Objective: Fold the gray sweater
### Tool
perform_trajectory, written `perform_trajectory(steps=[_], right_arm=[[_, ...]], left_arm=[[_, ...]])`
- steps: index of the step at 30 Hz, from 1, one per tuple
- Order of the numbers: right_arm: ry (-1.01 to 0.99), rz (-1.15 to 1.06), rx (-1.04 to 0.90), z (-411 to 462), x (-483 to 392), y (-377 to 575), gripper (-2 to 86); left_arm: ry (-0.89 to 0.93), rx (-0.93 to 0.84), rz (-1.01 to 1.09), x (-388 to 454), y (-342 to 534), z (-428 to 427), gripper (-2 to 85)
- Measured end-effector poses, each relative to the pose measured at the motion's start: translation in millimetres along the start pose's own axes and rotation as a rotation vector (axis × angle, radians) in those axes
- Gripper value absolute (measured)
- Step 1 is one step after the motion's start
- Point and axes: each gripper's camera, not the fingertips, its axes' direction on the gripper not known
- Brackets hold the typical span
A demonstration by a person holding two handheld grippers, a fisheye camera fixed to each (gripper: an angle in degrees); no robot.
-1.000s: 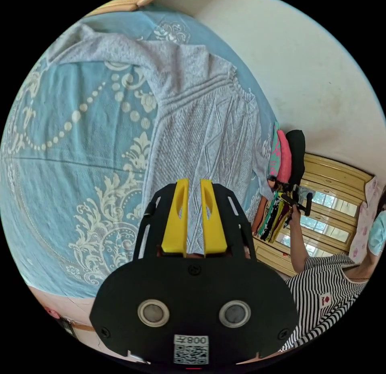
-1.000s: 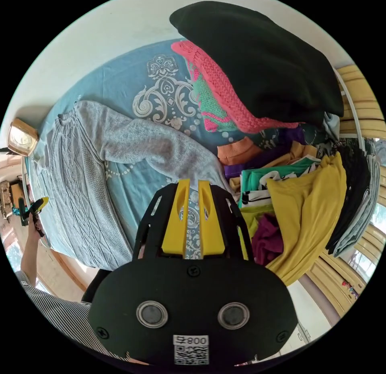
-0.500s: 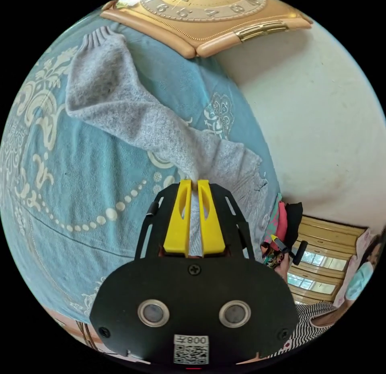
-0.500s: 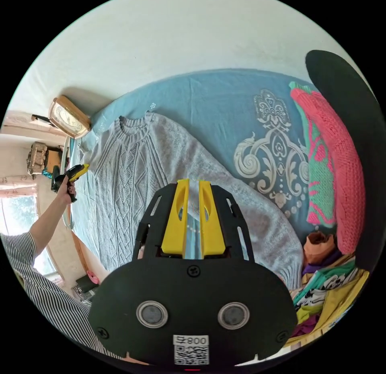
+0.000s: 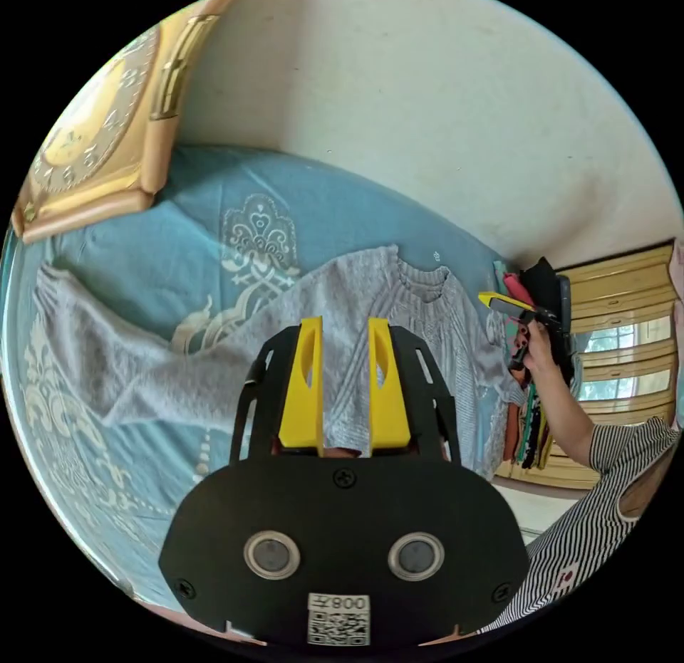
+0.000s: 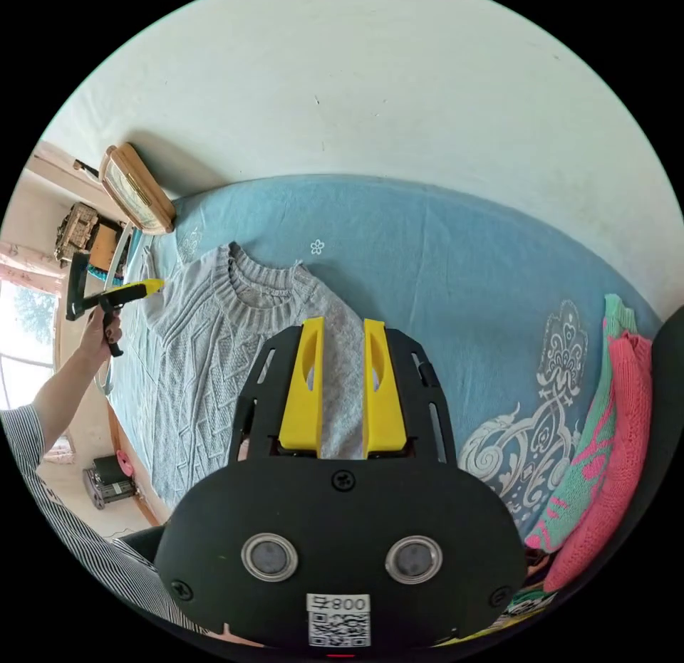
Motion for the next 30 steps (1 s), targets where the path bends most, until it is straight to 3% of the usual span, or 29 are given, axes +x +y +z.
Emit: perform_trajectory(steps=[6, 10, 15, 18, 23, 26, 30], right_arm=[[0.029, -0.055, -0.090, 83.3, -30.4, -50.2, 6.7], [0.086, -0.065, -0.052, 99.6, -40.1, -63.1, 1.8], [-0.006, 0.028, -0.071, 130.6, -21.0, -80.6, 0.9], [-0.019, 0.038, -0.055, 149.9, -24.6, -81.7, 0.8], [-0.073, 0.062, -0.049, 185.4, -30.2, -87.3, 0.9], [-0.043, 0.048, -0.052, 201.3, -42.7, -91.6, 0.9], [-0.028, 0.053, -0.057, 218.4, -51.8, -97.3, 1.0]], left_arm=[[-0.162, -0.149, 0.099, 13.4, -61.0, 33.6, 5.1], [-0.171, -0.071, 0.082, 15.2, -64.0, 6.7, 2.5], [-0.129, 0.018, 0.026, -0.4, -54.4, -31.8, 3.0], [-0.229, 0.097, -0.102, -31.2, -23.2, -75.8, 4.5], [-0.248, 0.249, -0.587, -138.5, 37.0, -145.6, 7.6], [-0.254, 0.238, -0.804, -179.3, 55.3, -151.9, 8.1], [-0.150, 0.220, -0.848, -198.9, 60.2, -145.0, 5.9]])
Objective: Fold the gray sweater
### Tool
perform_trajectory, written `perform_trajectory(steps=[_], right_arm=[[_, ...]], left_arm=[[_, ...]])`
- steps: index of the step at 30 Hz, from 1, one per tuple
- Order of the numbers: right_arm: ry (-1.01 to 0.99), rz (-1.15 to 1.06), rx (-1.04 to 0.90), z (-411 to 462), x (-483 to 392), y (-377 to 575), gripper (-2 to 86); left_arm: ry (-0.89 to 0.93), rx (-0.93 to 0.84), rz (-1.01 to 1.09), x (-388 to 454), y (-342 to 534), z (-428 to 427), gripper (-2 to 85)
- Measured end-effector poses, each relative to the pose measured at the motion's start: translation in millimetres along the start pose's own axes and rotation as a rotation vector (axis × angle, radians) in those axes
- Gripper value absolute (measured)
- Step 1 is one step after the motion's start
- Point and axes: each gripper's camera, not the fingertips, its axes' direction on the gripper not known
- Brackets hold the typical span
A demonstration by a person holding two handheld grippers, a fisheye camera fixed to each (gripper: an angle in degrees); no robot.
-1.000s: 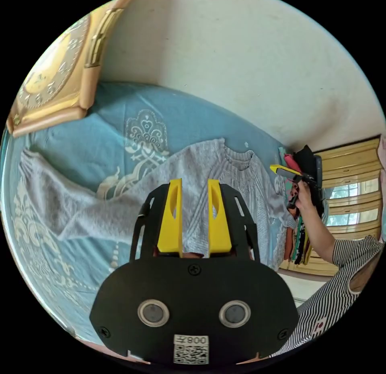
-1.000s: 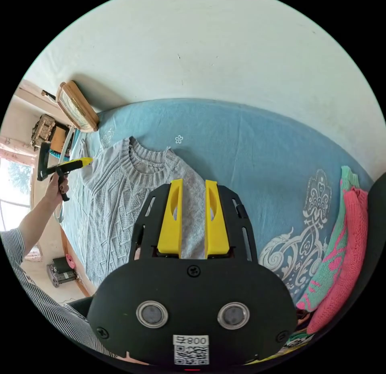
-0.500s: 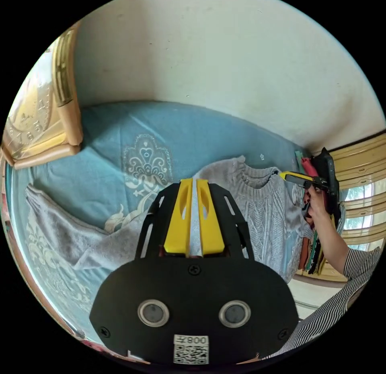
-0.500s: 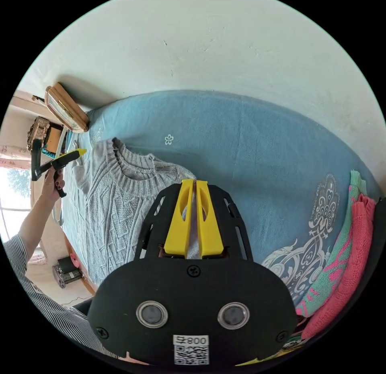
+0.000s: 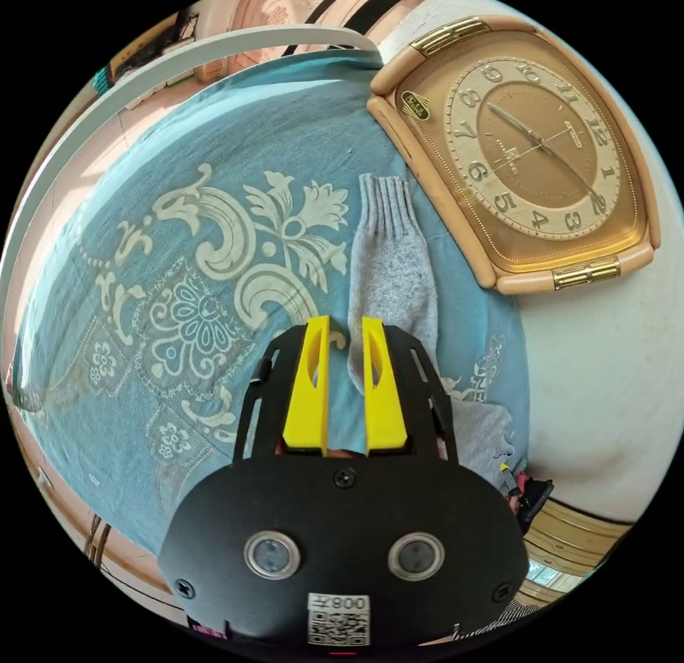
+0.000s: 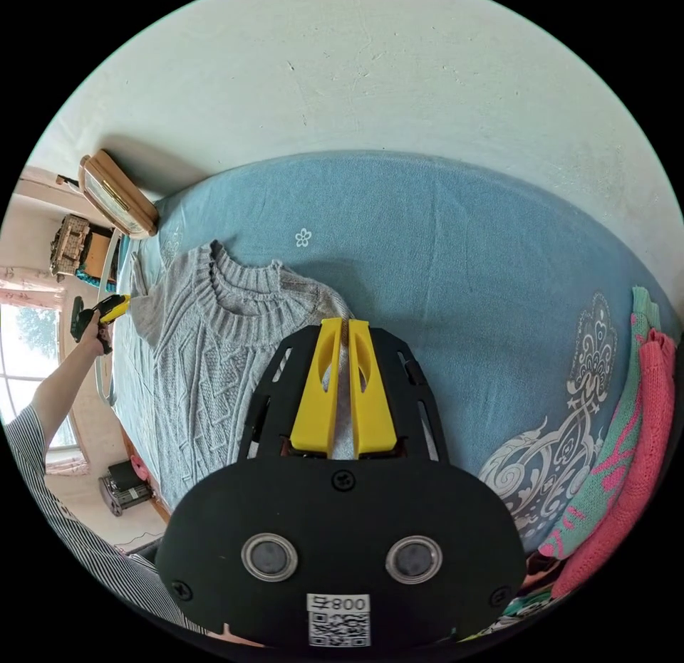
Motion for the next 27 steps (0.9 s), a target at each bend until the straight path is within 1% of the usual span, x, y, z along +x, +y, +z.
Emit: perform_trajectory(steps=[1, 3, 7, 10, 13, 15, 17, 18, 20, 22, 23, 24, 25, 26, 27], right_arm=[[-0.003, 0.006, -0.004, 4.6, -1.4, -2.2, 1.0], [-0.007, 0.013, -0.007, 11.2, -3.5, -4.5, 1.0], [-0.017, 0.028, -0.008, 24.1, -8.8, -7.0, 1.3], [-0.025, 0.042, -0.008, 31.4, -12.4, -8.0, 1.4], [-0.027, 0.047, -0.012, 37.2, -16.1, -9.0, 1.4], [-0.039, 0.059, -0.011, 40.3, -15.9, -9.6, 1.4], [-0.051, 0.067, -0.014, 45.1, -16.0, -10.8, 1.5], [-0.050, 0.066, -0.016, 46.3, -16.9, -11.0, 1.6], [-0.040, 0.059, -0.014, 48.5, -21.5, -9.5, 1.7], [-0.039, 0.056, -0.006, 48.5, -24.5, -6.5, 1.9], [-0.041, 0.053, 0.007, 46.7, -26.1, -3.6, 2.2], [-0.042, 0.049, 0.017, 45.5, -27.0, -1.8, 2.3], [-0.042, 0.042, 0.034, 43.3, -28.9, 2.0, 2.7], [-0.041, 0.036, 0.047, 41.1, -31.1, 5.6, 3.3], [-0.040, 0.027, 0.052, 40.0, -32.8, 7.3, 3.6]], left_arm=[[0.004, 0.003, 0.022, -0.8, -1.2, -2.2, 4.4], [0.082, -0.019, 0.031, -4.5, -2.5, -5.7, 2.4], [0.164, 0.047, 0.086, -11.2, 8.8, -41.2, 0.8], [0.230, 0.098, 0.081, -22.7, 24.8, -75.7, 0.5], [0.297, 0.161, 0.029, -33.9, 46.7, -110.6, 0.4], [0.306, 0.200, 0.008, -33.7, 53.7, -125.7, 0.4], [0.285, 0.225, 0.013, -23.6, 42.3, -129.3, 0.5], [0.268, 0.216, 0.016, -19.6, 35.8, -126.5, 0.6], [0.090, 0.180, 0.025, -3.3, 7.9, -111.4, 0.8], [-0.050, 0.124, 0.012, 4.1, -6.5, -99.5, 1.2], [-0.059, 0.123, -0.008, 8.8, -8.3, -95.1, 1.6], [-0.018, 0.124, 0.017, 13.8, -7.5, -92.7, 1.8], [0.095, 0.100, 0.113, 29.6, -4.2, -84.3, 2.7], [0.169, 0.039, 0.189, 50.4, 0.7, -71.1, 3.6], [0.193, 0.008, 0.239, 63.3, 4.0, -63.5, 4.1]])
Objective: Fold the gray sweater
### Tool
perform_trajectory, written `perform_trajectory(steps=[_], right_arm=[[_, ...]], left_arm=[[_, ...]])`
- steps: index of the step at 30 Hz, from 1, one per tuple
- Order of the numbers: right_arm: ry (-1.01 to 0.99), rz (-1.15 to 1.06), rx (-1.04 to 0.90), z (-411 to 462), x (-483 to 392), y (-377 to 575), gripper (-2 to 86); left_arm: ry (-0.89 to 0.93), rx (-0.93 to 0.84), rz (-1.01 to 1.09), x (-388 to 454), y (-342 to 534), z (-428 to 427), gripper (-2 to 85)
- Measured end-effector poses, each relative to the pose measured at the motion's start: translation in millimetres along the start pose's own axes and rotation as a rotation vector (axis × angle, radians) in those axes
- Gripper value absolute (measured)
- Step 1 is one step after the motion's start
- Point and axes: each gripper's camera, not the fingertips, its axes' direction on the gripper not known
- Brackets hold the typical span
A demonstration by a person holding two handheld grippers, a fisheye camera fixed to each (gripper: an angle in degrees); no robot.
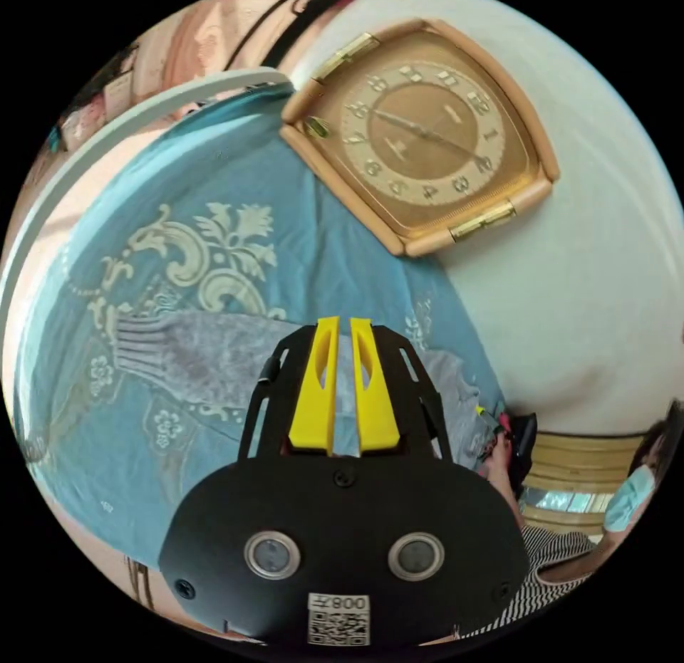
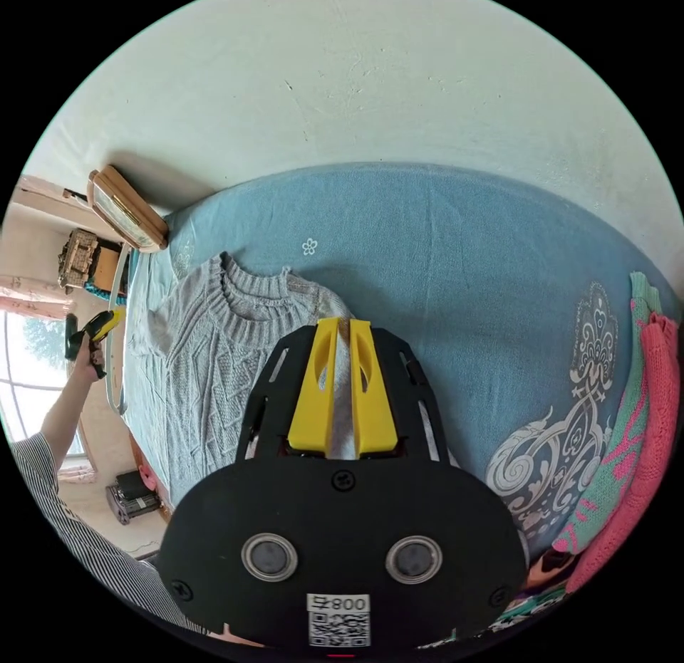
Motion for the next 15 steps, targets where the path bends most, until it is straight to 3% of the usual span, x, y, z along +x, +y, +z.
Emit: perform_trajectory(steps=[4, 8, 11, 15], right_arm=[[0.051, -0.079, 0.027, -9.0, -16.2, 10.5, 5.6], [0.054, -0.089, 0.079, -23.8, -17.3, 19.5, 6.6], [0.070, -0.108, 0.045, -16.2, -16.9, 20.4, 6.7], [0.084, -0.099, 0.003, -4.0, -13.2, 21.2, 2.9]], left_arm=[[0.050, -0.251, 0.373, 99.2, 2.5, 83.0, 7.6], [-0.081, -0.358, 0.642, 185.7, 4.0, 147.5, 8.2], [-0.269, -0.358, 0.792, 225.3, 9.6, 172.0, 6.0], [-0.311, -0.370, 0.814, 243.7, 11.7, 173.7, 3.2]])
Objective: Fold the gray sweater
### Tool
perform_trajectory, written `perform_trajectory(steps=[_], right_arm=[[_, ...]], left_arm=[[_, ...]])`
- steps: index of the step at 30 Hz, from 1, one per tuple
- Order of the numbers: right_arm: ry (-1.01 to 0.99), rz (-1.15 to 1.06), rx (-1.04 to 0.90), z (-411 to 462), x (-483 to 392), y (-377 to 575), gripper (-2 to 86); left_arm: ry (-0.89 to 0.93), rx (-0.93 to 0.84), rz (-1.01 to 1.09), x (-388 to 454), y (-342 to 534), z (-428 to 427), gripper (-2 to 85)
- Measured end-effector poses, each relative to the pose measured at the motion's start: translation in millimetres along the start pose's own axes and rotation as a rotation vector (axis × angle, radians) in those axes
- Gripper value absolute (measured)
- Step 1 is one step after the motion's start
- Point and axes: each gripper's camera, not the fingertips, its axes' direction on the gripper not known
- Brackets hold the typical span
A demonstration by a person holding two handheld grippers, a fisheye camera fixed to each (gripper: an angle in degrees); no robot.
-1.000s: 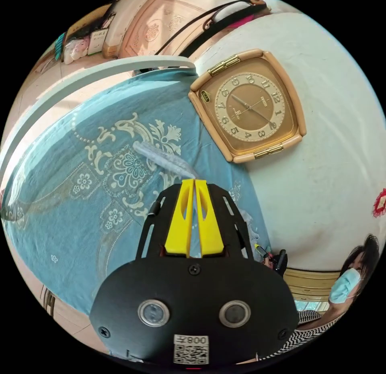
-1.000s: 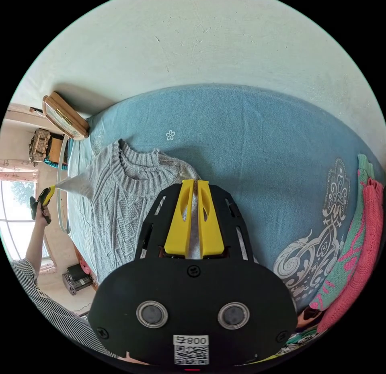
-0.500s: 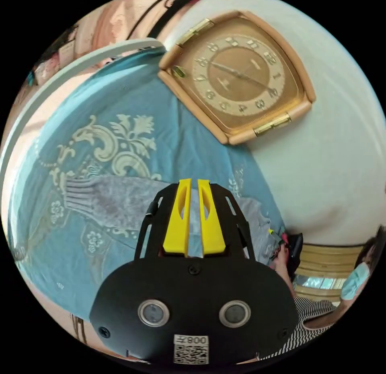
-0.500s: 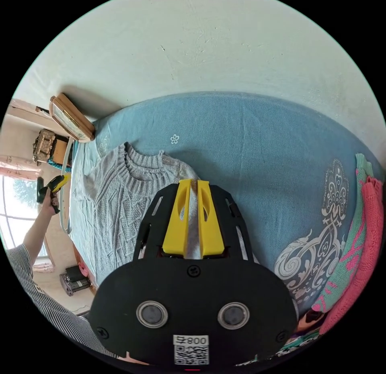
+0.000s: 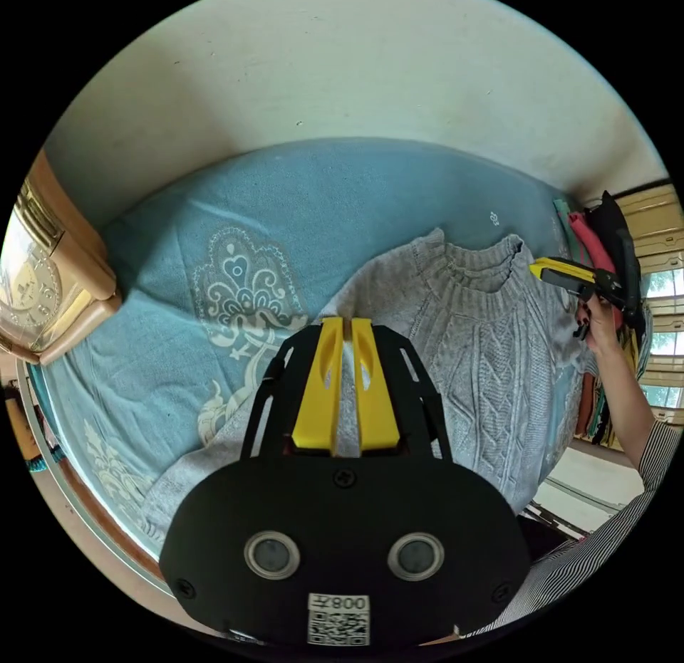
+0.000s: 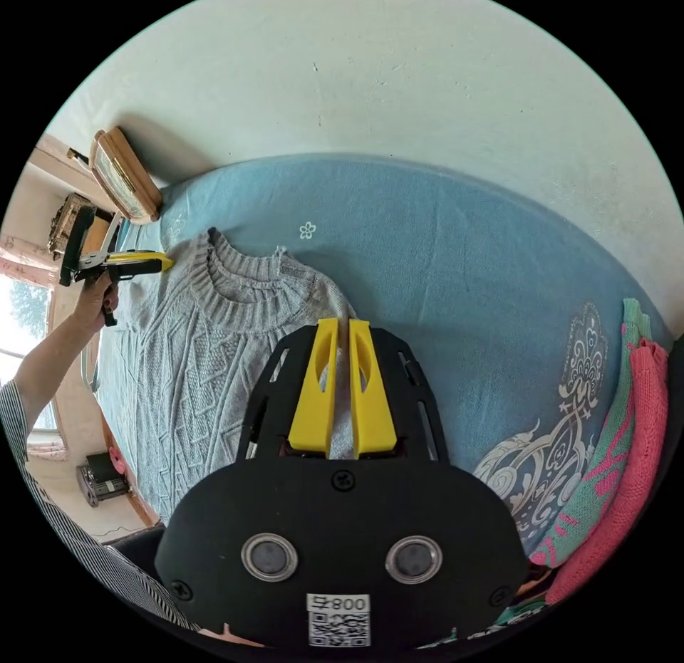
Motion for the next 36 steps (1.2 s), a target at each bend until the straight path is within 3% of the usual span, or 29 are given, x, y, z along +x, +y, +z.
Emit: perform_trajectory(steps=[4, 7, 15, 21, 27, 29, 34, 36], right_arm=[[-0.016, 0.043, 0.038, -26.8, 17.8, -2.5, 1.9], [-0.096, 0.084, -0.030, -18.7, 30.9, -12.2, 2.3], [-0.058, 0.142, 0.138, -97.4, 51.3, 46.1, 4.7], [0.006, 0.169, -0.013, -99.2, 77.2, 114.8, 7.6], [0.071, 0.126, -0.117, -110.0, 78.0, 121.6, 2.0], [0.132, 0.153, -0.107, -131.8, 89.2, 131.4, 1.2], [-0.034, 0.269, -0.026, -161.0, 117.7, 151.9, 0.5], [0.024, 0.309, 0.030, -180.6, 117.4, 155.3, 0.3]], left_arm=[[0.053, 0.146, -0.088, -2.5, 2.8, -31.9, 2.6], [0.105, 0.101, -0.142, -8.8, -5.6, -21.6, 3.4], [0.147, 0.255, -0.192, 25.7, 11.3, -37.4, 6.6], [0.116, 0.189, -0.236, 28.5, 29.9, -26.9, 6.5], [0.050, 0.115, -0.293, 34.4, 26.5, -14.0, 2.6], [0.056, 0.126, -0.313, 37.8, 26.9, -16.4, 2.0], [0.051, 0.141, -0.309, 52.3, 31.7, -19.1, 1.7], [0.048, 0.177, -0.309, 59.0, 35.6, -24.9, 1.7]])
